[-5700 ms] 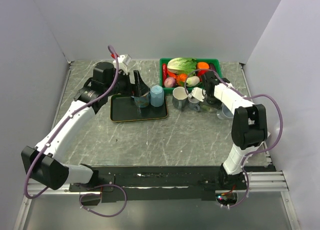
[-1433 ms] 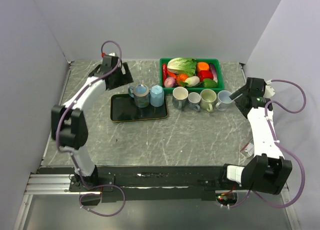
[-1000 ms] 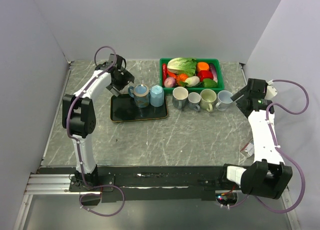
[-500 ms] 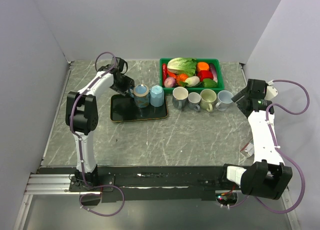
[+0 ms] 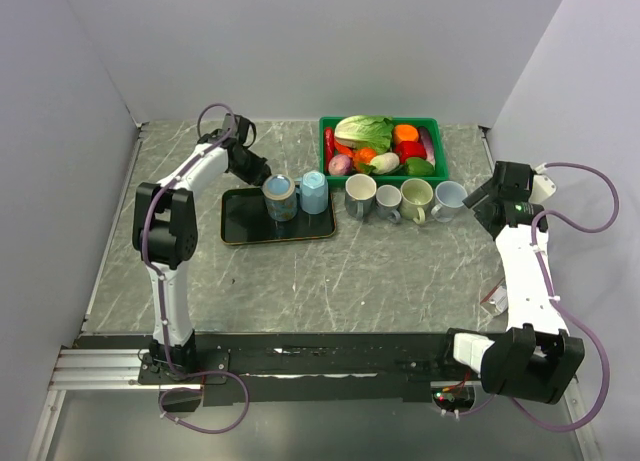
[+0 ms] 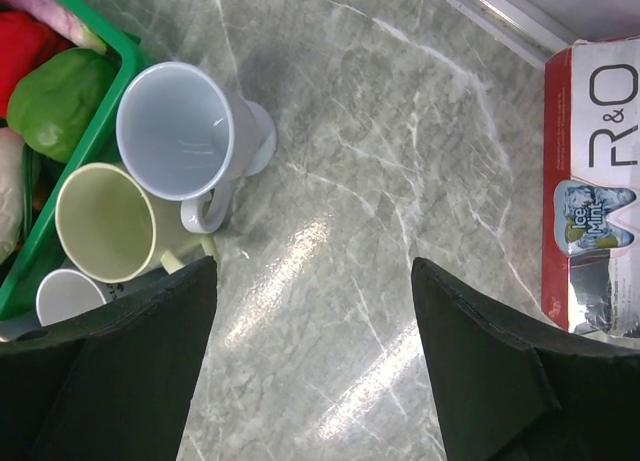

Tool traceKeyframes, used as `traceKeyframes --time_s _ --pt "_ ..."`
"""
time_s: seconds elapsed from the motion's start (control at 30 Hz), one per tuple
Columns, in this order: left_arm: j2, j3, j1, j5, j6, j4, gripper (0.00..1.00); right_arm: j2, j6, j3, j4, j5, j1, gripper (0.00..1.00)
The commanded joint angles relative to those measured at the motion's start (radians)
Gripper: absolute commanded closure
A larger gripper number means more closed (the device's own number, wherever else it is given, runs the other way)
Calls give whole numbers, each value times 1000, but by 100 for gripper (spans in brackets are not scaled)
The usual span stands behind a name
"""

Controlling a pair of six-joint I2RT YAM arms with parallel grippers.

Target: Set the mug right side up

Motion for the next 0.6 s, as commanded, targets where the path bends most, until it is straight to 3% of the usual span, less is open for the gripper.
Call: traceKeyframes --time_s 0.0,0.2,0.3,0.4,0.57 --pt "-43 -38 -5 126 187 76 99 -34 -28 15 24 -23 -1 16" --pt "-161 -114 -6 176 424 78 99 -49 -58 32 75 -241 1 16" --pt "-209 -107 -14 203 540 52 99 -95 -75 -2 205 -452 2 16" --pt "-263 -122 -19 298 645 72 99 -107 -78 -8 303 -659 8 16" --pt "-362 -202 -40 450 809 138 99 -49 -73 45 331 -838 70 15"
